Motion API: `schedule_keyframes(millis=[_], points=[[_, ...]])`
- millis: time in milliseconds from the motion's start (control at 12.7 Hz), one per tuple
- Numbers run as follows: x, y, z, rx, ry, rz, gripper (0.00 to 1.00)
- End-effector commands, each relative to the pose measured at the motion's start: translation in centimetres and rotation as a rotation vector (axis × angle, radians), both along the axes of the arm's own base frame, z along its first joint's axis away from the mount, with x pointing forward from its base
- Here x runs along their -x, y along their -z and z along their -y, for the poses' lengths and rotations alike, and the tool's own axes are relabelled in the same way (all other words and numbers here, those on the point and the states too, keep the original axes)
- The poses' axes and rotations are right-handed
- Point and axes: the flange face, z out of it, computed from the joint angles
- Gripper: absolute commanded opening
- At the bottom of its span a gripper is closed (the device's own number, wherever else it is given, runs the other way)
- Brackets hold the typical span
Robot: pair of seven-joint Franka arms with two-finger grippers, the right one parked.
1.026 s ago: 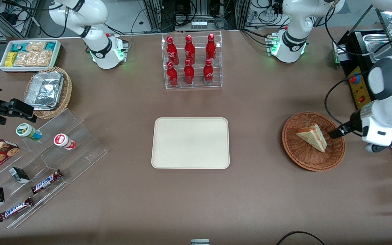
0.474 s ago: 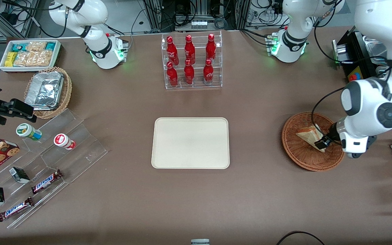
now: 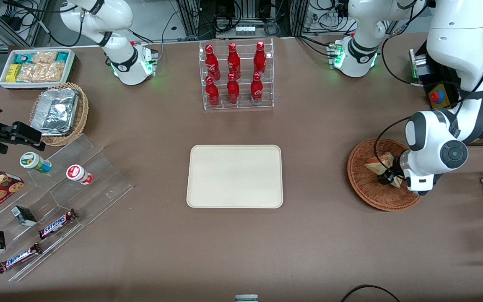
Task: Place sandwich from basket to tray
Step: 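Lower the left gripper and grasp the wrapped sandwich upright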
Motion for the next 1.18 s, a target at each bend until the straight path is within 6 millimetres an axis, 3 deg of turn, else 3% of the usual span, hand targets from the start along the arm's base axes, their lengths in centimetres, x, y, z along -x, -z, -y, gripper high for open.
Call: schedule_keyframes(millis=[0, 237, 395, 632, 711, 947, 1105], points=[[0.5, 1.1, -0.2, -0.011, -0.018, 0.017, 0.88], [0.6, 1.8, -0.3, -0.009, -0.009, 0.006, 0.58], [0.6, 1.1, -0.3, -0.006, 0.000, -0.010, 0.48], [-0.7, -3.2, 0.4, -0.002, 0.011, -0.028, 0.36], [-1.4, -4.7, 1.3, -0.002, 0.029, -0.024, 0.36], [-3.9, -8.8, 7.0, 0.009, 0.162, 0.016, 0.32], [-3.8, -9.9, 11.5, 0.014, 0.241, 0.029, 0.32]])
